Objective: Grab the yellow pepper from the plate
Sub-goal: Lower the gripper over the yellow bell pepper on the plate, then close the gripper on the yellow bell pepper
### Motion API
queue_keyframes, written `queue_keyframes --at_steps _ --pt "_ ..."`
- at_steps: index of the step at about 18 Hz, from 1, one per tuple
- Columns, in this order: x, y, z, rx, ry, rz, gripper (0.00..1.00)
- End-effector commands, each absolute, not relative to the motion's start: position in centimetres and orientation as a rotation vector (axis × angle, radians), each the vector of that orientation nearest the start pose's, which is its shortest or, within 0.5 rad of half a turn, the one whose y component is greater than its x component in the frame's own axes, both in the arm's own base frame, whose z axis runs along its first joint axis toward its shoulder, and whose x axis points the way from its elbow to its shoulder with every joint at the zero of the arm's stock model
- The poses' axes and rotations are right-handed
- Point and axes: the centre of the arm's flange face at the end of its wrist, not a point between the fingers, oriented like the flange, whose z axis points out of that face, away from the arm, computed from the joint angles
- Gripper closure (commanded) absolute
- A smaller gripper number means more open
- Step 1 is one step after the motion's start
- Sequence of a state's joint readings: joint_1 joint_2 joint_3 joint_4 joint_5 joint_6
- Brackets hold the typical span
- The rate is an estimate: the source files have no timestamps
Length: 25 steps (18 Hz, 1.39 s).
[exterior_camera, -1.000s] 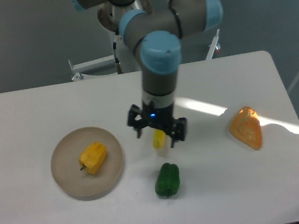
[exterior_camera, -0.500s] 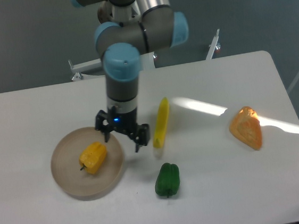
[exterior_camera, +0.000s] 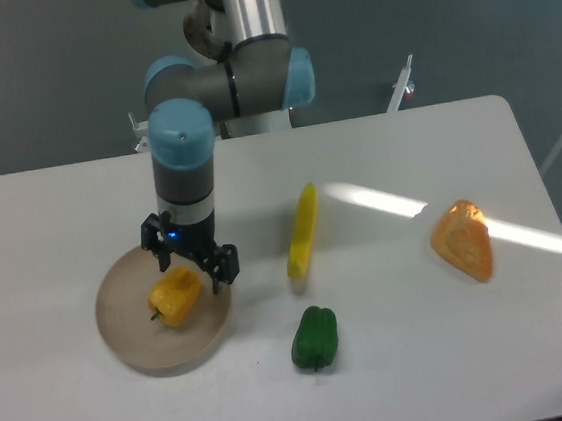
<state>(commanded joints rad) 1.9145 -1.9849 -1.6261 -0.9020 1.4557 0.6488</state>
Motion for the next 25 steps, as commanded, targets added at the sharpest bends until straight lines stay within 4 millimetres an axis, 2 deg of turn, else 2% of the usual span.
queue_keyframes --at_steps 5,11,25 --pt "-7.4 64.8 28.7 -2.89 0.476 -0.018 0.0" --pt "-6.0 64.6 26.9 -2.932 0.501 0.006 0.0" --pt "-6.3 65.3 26.2 -2.925 0.497 0.019 0.01"
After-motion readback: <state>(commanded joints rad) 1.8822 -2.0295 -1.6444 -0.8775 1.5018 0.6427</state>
